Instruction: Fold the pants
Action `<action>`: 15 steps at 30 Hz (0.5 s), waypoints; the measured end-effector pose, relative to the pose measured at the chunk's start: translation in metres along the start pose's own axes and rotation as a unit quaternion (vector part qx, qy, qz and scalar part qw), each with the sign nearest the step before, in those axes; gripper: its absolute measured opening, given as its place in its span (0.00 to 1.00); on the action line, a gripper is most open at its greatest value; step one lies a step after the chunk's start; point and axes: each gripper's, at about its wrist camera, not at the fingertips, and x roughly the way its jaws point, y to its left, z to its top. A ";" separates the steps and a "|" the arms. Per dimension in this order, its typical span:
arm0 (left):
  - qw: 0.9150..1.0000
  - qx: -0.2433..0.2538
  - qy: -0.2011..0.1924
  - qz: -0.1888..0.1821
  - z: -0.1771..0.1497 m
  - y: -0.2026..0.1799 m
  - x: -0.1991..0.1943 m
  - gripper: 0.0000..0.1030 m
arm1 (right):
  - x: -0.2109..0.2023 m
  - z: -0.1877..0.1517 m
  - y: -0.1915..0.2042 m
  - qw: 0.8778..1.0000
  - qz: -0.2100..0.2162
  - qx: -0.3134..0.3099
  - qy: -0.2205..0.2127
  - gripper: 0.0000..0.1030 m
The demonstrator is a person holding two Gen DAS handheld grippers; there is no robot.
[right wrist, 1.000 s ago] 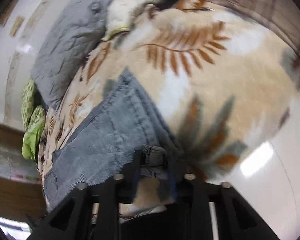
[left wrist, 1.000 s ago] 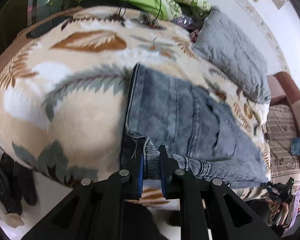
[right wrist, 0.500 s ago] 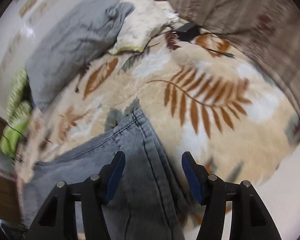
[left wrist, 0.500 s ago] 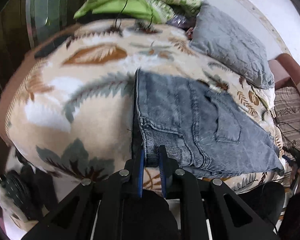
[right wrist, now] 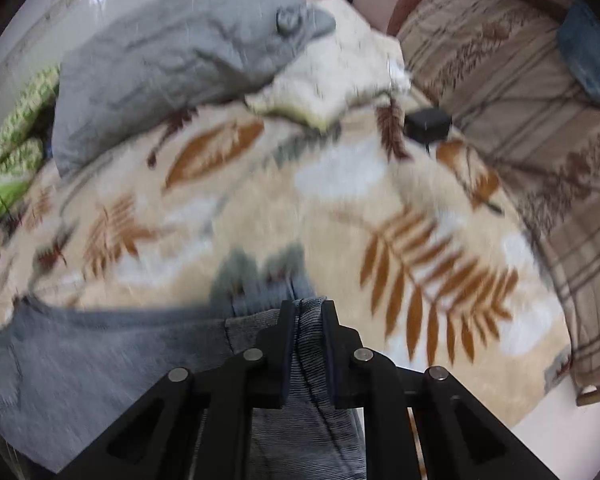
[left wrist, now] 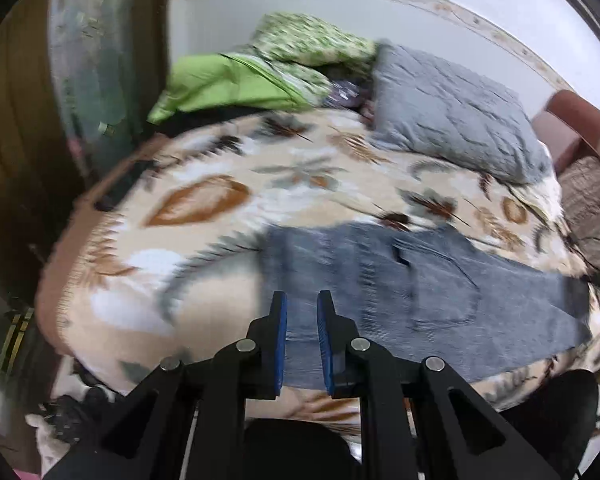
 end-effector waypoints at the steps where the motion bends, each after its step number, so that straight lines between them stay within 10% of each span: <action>1: 1.000 0.005 0.005 -0.011 -0.003 -0.012 0.008 0.14 | -0.001 0.007 0.002 1.000 -0.002 0.002 -0.012 0.13; 9: 0.996 0.059 0.055 -0.050 -0.024 -0.085 0.055 0.14 | 0.033 0.032 -0.018 0.997 0.001 0.069 -0.035 0.05; 13: 0.991 0.080 0.058 -0.088 -0.033 -0.113 0.061 0.18 | 0.023 0.019 -0.002 0.986 0.145 0.085 0.019 0.06; 15: 0.988 0.094 0.075 -0.100 -0.040 -0.125 0.072 0.37 | 0.014 0.012 0.024 0.980 0.183 0.066 0.035 0.06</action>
